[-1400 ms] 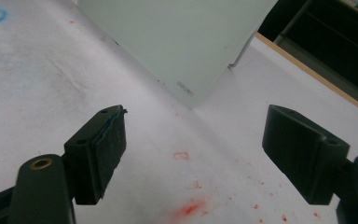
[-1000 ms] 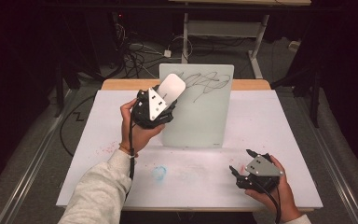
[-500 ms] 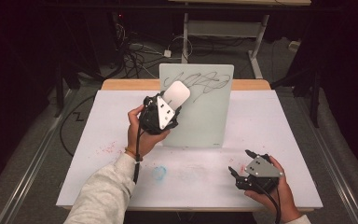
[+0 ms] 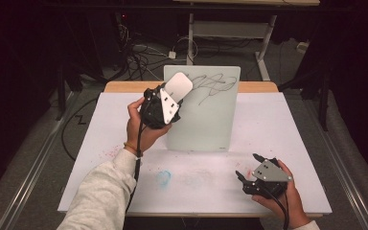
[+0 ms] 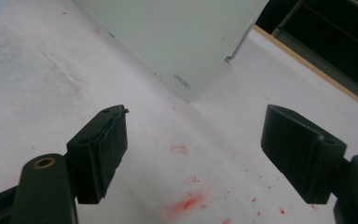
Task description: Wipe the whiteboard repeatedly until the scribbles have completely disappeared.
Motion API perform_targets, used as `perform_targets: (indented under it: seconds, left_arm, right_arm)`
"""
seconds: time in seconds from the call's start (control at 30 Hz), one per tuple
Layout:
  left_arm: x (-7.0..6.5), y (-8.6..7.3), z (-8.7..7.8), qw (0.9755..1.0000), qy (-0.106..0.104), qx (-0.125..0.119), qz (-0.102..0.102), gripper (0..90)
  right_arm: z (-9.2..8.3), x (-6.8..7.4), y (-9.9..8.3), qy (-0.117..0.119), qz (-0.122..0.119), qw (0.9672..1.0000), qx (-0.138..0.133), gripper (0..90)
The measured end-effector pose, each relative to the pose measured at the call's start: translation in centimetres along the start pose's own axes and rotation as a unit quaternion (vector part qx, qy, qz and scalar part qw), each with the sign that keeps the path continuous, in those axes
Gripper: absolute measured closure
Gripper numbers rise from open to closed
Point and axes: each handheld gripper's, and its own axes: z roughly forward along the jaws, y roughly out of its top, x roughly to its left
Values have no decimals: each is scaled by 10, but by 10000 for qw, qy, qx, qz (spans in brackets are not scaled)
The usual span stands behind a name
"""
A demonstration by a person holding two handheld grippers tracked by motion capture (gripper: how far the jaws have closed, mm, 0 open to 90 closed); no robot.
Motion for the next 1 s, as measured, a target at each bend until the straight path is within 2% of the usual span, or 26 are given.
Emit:
perform_targets:
  seconds: [0.07,0.2,0.23,0.27,0.3,0.33,0.37,0.43,0.5,0.53,0.63,0.7,0.73,0.87,0.97,1.0]
  left_arm:
    - [4,5,1,10000,39,-29,-33,291]
    - [0,5,3,9999,135,-20,10,291]
    - [-7,2,4,10000,44,-30,11,291]
    - [-7,2,4,10000,44,-30,11,291]
    - [-13,0,4,10000,4,-21,74,291]
    - [-29,-4,6,9995,12,47,317,291]
    - [-35,-5,6,9993,3,68,369,291]
    - [-49,-8,7,9989,-170,65,441,291]
    - [-56,-8,8,9981,-146,117,579,291]
    - [-56,-7,9,9979,-156,134,617,291]
    - [-44,-2,8,9981,-348,116,487,291]
    - [-34,3,7,9988,-166,114,445,291]
    - [-27,6,6,9990,-150,115,400,291]
    - [-1,18,6,10000,7,44,83,291]
    - [2,23,7,9999,93,44,-16,292]
    - [-2,23,8,9998,182,62,49,291]
  right_arm:
    - [0,0,0,-5,-15,10000,0,233]
    - [0,0,0,3,4,10000,18,233]
    - [0,0,0,5,0,10000,6,232]
    - [0,0,0,5,0,10000,6,232]
    - [0,0,0,19,-1,10000,12,232]
    - [0,0,0,28,11,10000,25,232]
    - [0,0,0,39,11,10000,22,232]
    - [0,1,0,44,-26,10000,16,232]
    - [0,1,0,56,-21,10000,12,232]
    - [0,1,0,65,-24,10000,16,232]
    - [0,1,0,66,-33,10000,23,232]
    - [-1,1,0,51,-12,10000,9,232]
    - [-1,1,0,58,-5,10000,8,232]
    - [-1,1,0,53,-3,10000,-4,232]
    - [-1,0,0,50,8,10000,1,232]
    - [-1,0,0,53,10,10000,-2,232]
